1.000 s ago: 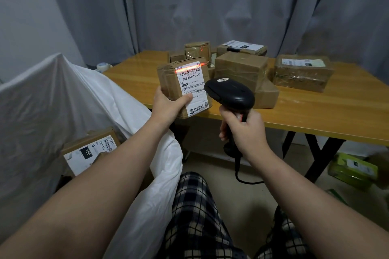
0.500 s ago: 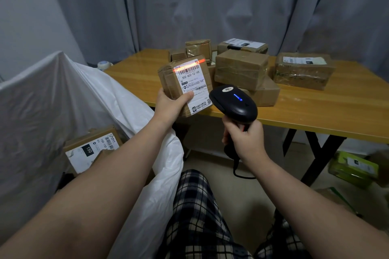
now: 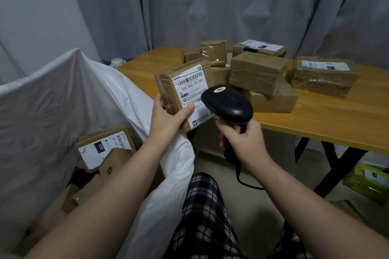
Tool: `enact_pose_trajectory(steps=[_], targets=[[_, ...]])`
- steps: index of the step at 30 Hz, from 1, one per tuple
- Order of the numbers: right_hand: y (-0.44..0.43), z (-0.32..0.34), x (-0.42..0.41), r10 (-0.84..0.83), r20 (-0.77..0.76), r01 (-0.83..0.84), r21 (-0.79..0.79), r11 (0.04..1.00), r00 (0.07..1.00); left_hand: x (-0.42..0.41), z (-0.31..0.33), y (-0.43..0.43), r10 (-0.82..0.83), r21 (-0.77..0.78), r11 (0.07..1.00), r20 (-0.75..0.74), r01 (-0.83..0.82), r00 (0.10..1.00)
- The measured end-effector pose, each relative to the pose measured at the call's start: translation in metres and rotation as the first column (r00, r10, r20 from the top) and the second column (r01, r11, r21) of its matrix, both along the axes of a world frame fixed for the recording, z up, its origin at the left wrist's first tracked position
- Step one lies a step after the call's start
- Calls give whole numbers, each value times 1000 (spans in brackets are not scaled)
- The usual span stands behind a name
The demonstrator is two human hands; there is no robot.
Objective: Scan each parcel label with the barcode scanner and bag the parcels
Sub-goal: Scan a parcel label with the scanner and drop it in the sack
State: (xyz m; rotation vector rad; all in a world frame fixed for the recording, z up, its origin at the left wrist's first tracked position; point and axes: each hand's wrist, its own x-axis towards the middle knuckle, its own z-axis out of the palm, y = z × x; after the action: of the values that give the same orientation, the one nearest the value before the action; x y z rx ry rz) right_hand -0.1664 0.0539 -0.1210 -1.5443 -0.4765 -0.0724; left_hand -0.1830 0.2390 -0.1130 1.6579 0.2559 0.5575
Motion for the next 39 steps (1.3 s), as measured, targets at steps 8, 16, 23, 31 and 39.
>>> enact_pose_trajectory(steps=[8,16,23,31,39], targets=[[72,-5,-9,142,10,-138,-174,975,990,-93,-26,54,322,-180,928,-46,-325,946],[95,-32,-5,118,-194,-189,-403,895,974,-131,-33,79,450,-45,888,-115,-457,886],[97,-32,-13,-24,81,68,-590,805,996,-142,-13,87,785,809,426,-107,-406,610],[129,-13,-36,227,227,-19,-666,746,947,-161,-30,114,847,989,140,-144,45,511],[178,-15,-66,417,-18,-370,-495,786,909,-172,-48,145,830,951,222,-299,214,471]])
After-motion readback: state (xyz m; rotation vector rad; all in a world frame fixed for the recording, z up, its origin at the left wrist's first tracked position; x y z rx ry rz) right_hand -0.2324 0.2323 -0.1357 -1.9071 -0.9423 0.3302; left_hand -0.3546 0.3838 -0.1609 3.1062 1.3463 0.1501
